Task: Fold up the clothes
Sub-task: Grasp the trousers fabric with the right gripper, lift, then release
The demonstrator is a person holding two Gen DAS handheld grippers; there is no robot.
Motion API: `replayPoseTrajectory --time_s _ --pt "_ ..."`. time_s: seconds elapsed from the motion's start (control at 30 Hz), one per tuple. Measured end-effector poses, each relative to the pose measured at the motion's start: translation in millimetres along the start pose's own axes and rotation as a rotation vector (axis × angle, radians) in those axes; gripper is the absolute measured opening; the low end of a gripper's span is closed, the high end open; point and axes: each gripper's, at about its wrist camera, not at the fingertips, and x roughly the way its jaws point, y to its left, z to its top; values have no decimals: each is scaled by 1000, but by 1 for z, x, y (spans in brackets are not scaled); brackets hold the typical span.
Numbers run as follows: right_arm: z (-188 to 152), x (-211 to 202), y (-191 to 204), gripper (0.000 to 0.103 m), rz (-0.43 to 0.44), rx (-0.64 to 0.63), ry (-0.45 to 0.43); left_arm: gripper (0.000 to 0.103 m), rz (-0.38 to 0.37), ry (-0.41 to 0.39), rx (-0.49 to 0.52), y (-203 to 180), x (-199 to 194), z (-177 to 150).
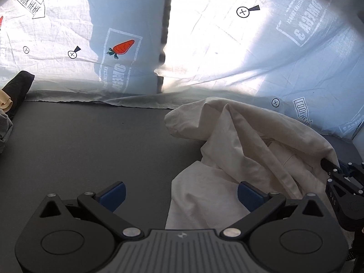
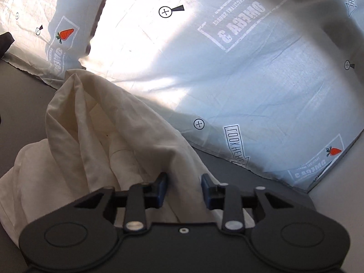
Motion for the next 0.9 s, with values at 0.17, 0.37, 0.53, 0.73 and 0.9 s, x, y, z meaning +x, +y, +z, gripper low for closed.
replayPoseTrajectory --time_s 0.17,0.37,0.53,0.73,0.9 --pt "5 -11 -64 4 -249 106 -71 102 -29 10 17 -12 21 9" --pt "-59 -6 -212 4 -807 336 104 102 -35 29 -4 -9 32 6" --pt "-118 -6 -245 32 -870 362 383 100 -33 61 -16 -9 44 3" --pt "-116 -20 -143 62 -506 252 286 99 -17 72 -20 -7 40 -3" --pt "-82 -22 -77 74 25 328 63 100 25 83 -30 3 30 -11"
